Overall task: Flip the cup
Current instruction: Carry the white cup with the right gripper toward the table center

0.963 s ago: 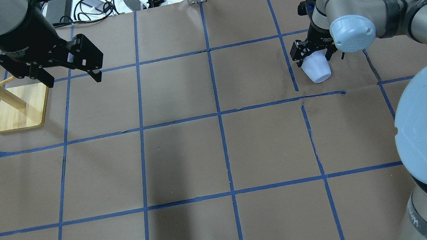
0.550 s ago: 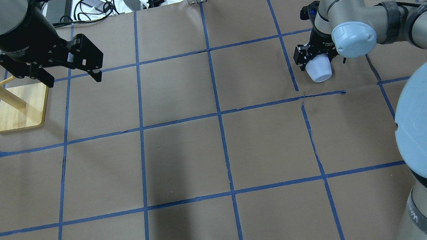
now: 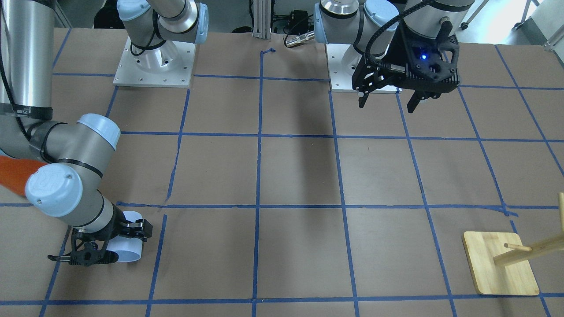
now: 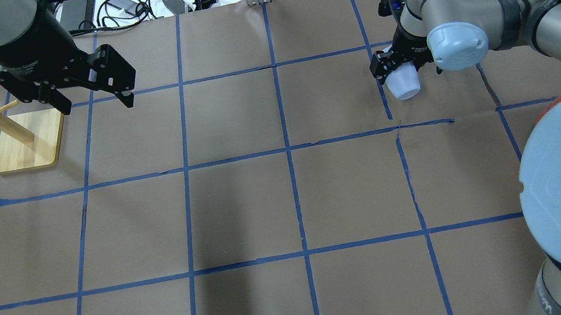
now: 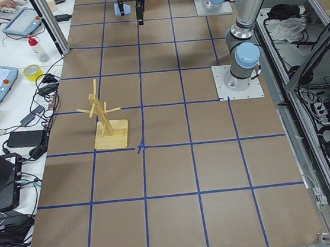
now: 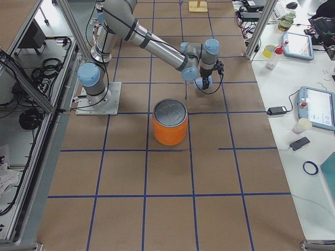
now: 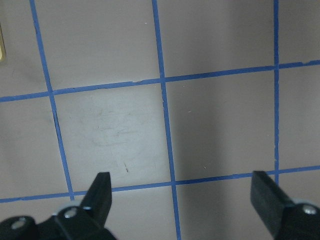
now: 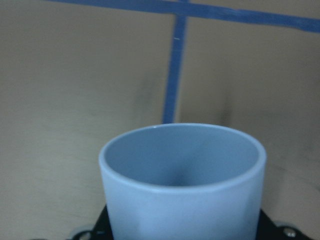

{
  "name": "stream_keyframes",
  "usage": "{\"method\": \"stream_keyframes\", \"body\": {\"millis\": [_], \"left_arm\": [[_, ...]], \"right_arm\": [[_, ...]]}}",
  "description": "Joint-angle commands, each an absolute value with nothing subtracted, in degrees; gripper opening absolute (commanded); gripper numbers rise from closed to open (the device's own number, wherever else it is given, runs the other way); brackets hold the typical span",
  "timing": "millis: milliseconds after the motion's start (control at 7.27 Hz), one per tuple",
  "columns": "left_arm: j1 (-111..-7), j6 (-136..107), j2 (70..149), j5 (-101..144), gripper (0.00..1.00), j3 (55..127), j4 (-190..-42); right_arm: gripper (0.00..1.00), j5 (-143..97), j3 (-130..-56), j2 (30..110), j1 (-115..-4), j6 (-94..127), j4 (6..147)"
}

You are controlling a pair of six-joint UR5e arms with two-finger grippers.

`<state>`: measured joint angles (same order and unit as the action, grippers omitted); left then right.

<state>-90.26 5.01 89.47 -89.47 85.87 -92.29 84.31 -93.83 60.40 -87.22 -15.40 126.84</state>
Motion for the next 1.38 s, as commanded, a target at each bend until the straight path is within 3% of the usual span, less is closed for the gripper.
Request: {"method": "stream_keyframes", "body": {"millis": [0, 550, 1239], "left_arm": [[-90.26, 5.01, 89.47, -89.47, 1.00, 85.87, -92.29], [-90.26, 5.01, 89.47, -89.47, 1.00, 85.87, -92.29], [-90.26, 5.01, 89.38, -89.47, 1.00, 85.87, -92.29]], "right_arm": [[0.69, 83.58, -92.03, 59.86, -96.19, -26.24, 129.46], [0.60, 88.59, -85.88, 56.18, -111.59, -42.14, 129.72], [0.60, 91.85, -86.92, 52.82, -115.05, -66.51, 133.95]]}}
